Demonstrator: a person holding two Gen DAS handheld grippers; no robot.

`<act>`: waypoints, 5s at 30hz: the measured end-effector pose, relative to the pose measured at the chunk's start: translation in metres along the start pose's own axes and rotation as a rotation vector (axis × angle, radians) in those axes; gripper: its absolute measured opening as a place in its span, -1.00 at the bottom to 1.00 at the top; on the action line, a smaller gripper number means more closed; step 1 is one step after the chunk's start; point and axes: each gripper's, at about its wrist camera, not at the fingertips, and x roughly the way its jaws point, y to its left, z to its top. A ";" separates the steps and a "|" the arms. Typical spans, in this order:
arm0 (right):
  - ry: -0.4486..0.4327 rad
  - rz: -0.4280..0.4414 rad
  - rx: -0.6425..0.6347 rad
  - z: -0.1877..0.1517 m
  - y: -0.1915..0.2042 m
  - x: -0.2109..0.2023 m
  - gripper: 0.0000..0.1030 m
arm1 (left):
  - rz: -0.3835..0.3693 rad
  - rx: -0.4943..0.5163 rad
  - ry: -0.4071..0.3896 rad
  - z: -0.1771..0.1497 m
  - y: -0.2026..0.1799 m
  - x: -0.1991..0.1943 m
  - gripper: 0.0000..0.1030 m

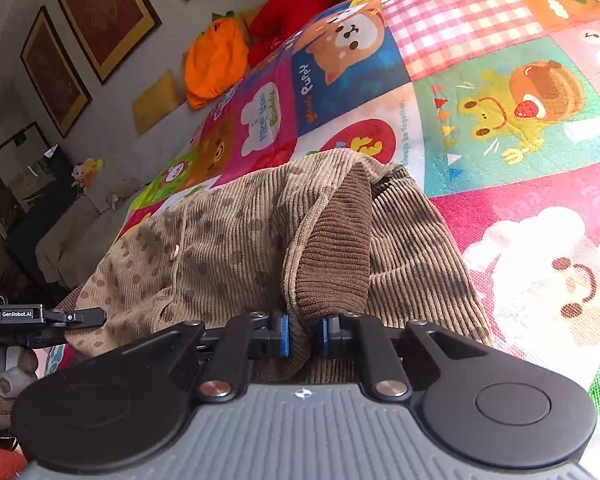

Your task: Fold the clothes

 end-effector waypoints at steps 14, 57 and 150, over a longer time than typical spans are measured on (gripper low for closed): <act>0.006 -0.014 -0.075 0.005 0.002 -0.030 -0.21 | 0.071 0.118 -0.069 0.025 -0.007 -0.042 -0.26; -0.096 -0.039 -0.122 0.037 0.019 0.004 -0.65 | 0.075 0.188 0.047 0.016 -0.009 0.011 -0.65; 0.167 -0.254 -0.241 0.129 -0.011 0.129 -0.66 | -0.077 0.312 0.137 0.137 0.033 0.081 0.63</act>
